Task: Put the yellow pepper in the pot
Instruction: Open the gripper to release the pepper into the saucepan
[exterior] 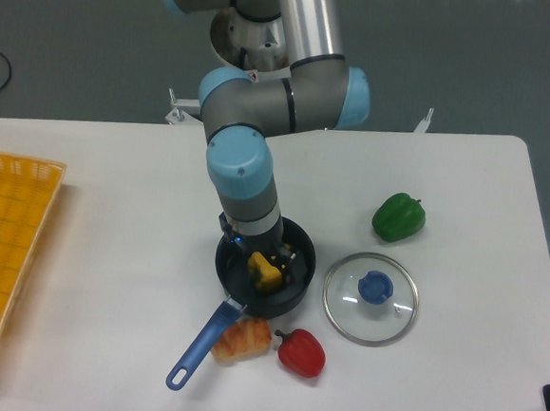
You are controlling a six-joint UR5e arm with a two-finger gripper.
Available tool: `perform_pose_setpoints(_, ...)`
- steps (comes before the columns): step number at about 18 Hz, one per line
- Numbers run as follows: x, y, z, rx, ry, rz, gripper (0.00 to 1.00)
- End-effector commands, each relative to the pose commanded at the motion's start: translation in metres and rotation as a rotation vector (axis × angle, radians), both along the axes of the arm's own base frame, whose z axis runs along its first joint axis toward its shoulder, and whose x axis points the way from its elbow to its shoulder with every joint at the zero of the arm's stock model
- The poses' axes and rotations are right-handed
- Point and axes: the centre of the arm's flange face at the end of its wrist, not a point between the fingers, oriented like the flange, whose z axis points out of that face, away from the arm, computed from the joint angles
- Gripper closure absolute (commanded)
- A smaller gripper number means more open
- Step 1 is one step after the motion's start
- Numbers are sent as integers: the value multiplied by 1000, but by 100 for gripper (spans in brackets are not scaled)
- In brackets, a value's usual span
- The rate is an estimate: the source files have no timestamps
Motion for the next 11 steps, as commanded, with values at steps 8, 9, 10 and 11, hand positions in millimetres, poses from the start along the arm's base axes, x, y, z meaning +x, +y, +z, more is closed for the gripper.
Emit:
perform_pose_setpoints(8,-22,-31,41,-1,7,-117,0)
perform_pose_setpoints(9,-24,-35,45,0,8,-122,0)
perform_pose_setpoints(10,-26,-39,50,3,12,-122,0)
perform_pose_setpoints(11,-29,-43,55,16,14,-122,0)
